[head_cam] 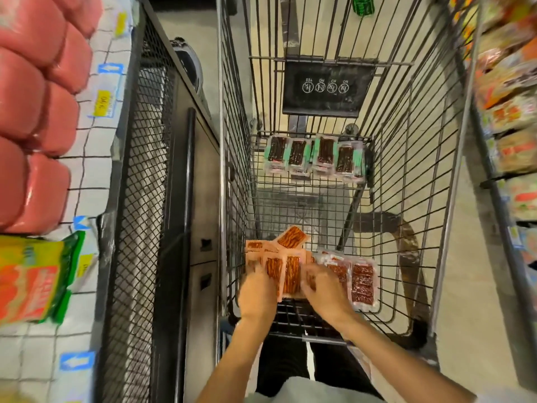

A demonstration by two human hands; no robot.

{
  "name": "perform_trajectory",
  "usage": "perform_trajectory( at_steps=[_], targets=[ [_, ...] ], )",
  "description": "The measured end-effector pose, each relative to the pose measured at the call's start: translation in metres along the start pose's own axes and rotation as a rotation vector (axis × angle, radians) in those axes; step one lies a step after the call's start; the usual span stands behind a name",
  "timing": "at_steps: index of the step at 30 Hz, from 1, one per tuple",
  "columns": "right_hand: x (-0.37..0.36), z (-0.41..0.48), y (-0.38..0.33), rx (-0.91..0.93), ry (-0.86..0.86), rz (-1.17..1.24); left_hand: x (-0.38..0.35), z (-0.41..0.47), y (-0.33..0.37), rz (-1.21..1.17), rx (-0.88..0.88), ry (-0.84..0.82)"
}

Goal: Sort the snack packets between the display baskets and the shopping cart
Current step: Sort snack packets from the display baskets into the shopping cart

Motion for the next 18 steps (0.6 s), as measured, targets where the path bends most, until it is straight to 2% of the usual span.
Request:
perform_trajectory(
  at_steps=[3, 6, 10, 14, 18],
  targets=[
    [0.031, -0.040, -0.025, 0.226, -0.113, 0.038, 0.022, -0.042, 0.007, -0.141, -0.264, 0.057],
    [0.054, -0.088, -0.041, 0.374, -0.185, 0.077, 0.045, -0.098, -0.015, -0.272, -0.344, 0.166],
    [0.072, -0.146, -0.053, 0.512, -0.211, 0.029, 0.052, -0.178, -0.063, -0.353, -0.205, 0.303],
    [0.075, -0.195, -0.057, 0.607, -0.312, 0.005, 0.052, -0.276, -0.085, -0.408, -0.179, 0.471],
    [0.064, -0.237, -0.063, 0.682, -0.431, -0.025, 0.041, -0.360, -0.109, -0.388, -0.051, 0.624]
  ],
)
Point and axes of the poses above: each hand's wrist, its own z-axis towards the middle knuckle, its own x-axis out of the back of the hand, y = z × x, the point moved 7 cm from there along z, towards the middle knuckle, and after that the axes turned 2 degrees about z, right-handed, at the moved point
